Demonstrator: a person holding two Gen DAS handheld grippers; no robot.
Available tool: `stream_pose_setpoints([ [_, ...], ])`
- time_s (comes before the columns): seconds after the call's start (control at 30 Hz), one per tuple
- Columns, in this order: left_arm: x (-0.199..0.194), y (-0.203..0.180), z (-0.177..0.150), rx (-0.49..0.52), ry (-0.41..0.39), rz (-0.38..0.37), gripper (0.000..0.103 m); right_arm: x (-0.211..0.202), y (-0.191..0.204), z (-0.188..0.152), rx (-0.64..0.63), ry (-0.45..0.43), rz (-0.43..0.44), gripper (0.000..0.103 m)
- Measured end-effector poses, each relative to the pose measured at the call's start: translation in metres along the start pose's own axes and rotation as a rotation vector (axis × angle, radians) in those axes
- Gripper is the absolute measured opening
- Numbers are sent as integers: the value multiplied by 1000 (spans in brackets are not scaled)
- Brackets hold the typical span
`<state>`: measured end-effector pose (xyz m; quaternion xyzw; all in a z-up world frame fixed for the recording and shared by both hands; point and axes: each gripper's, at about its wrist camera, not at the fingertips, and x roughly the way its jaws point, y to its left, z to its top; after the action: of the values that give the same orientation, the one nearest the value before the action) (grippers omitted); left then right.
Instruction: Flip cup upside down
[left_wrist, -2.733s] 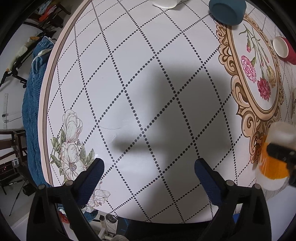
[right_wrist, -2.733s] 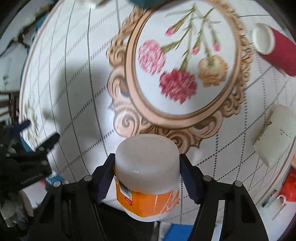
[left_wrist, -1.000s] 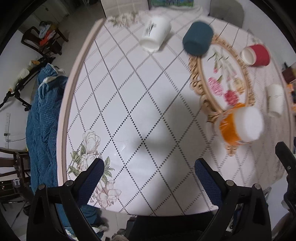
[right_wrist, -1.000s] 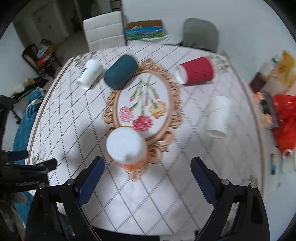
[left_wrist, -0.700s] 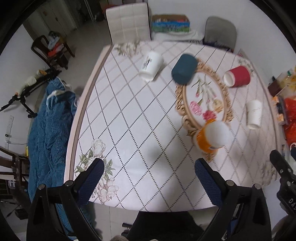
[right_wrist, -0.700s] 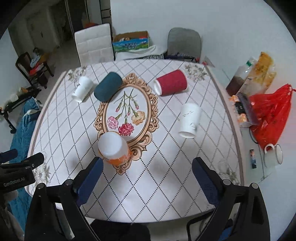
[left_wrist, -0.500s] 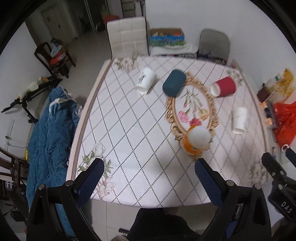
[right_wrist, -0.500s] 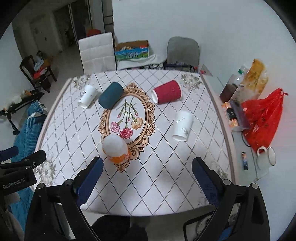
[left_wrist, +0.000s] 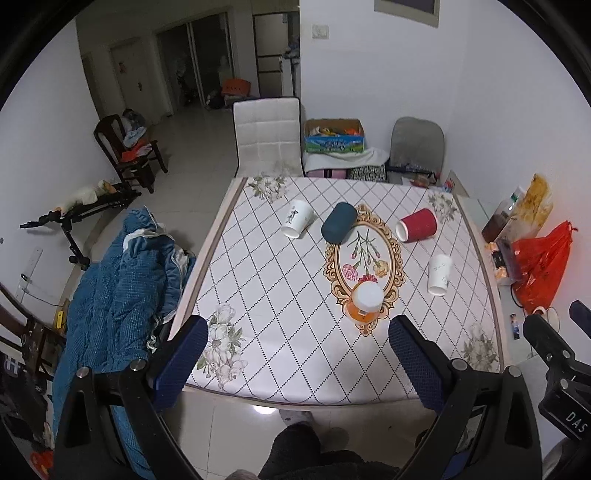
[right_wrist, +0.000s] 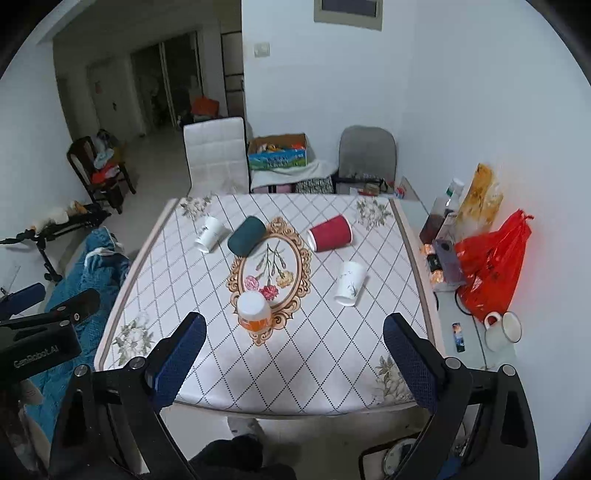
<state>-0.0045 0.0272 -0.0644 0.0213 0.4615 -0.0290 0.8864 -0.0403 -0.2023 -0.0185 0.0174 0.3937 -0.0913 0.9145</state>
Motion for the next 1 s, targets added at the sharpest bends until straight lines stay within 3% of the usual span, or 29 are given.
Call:
stream_pose_setpoints([
  [0.37, -55, -1, -17, 4, -61, -13, 100, -72, 9, -8, -23, -72, 6, 99],
  [1.0, -72, -4, -35, 5, -73, -23, 100, -82, 0, -24, -9, -53, 18, 99],
])
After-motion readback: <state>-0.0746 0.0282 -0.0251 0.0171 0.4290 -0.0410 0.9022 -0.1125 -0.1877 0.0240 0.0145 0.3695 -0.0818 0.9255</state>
